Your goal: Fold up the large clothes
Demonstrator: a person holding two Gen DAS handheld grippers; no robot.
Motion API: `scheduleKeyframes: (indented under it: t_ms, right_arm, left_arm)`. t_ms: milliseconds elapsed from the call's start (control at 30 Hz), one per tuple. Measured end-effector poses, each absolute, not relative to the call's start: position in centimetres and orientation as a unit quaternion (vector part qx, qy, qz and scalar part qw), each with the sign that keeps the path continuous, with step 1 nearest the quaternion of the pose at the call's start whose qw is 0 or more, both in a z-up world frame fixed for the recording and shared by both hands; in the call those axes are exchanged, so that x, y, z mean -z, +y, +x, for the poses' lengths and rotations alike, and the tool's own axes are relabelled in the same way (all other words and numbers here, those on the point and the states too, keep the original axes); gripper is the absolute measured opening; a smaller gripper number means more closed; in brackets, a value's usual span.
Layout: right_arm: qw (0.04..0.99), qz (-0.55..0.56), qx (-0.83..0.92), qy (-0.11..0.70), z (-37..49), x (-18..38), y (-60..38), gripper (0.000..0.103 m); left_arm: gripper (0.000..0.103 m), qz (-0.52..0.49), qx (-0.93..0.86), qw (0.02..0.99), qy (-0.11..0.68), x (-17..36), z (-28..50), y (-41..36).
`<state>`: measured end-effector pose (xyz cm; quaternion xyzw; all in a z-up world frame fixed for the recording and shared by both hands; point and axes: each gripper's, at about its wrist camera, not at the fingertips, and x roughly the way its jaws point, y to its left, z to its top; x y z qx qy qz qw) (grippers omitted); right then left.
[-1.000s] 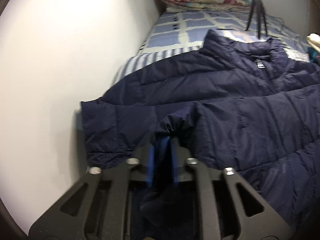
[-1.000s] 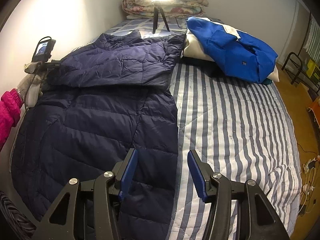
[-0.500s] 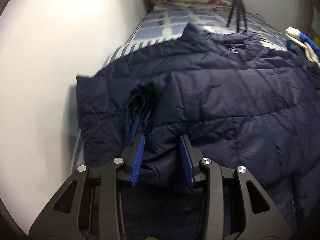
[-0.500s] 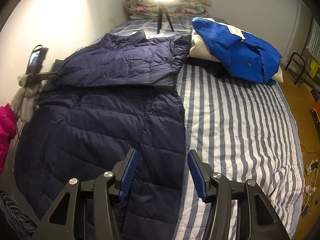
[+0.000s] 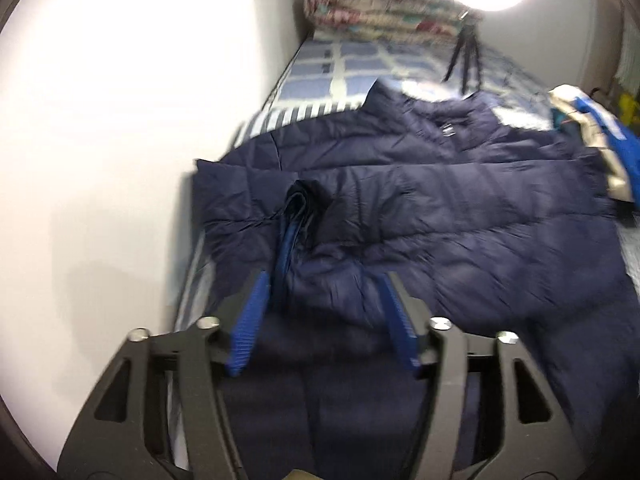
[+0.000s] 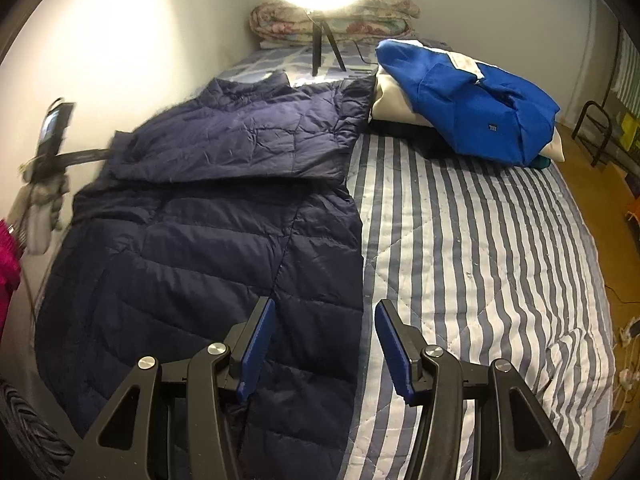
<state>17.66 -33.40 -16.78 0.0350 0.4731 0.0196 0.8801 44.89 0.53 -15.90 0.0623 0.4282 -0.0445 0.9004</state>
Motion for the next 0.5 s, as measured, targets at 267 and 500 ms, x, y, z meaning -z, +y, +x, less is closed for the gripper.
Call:
scheduleKeyframes:
  t_ms: [267,500]
  right_arm:
    - [0.885,0.022,-0.054,0.461,14.1,17.9,-33.1,0.070]
    - [0.867,0.060,-0.066,0.490,11.8,20.3,-34.0,0.070]
  left_arm:
    - [0.067,0.034,0.064,0.889,0.452,13.2,32.9,4.8]
    - [0.067,0.007,0.049,0.863,0.504,16.4,25.6,9.1]
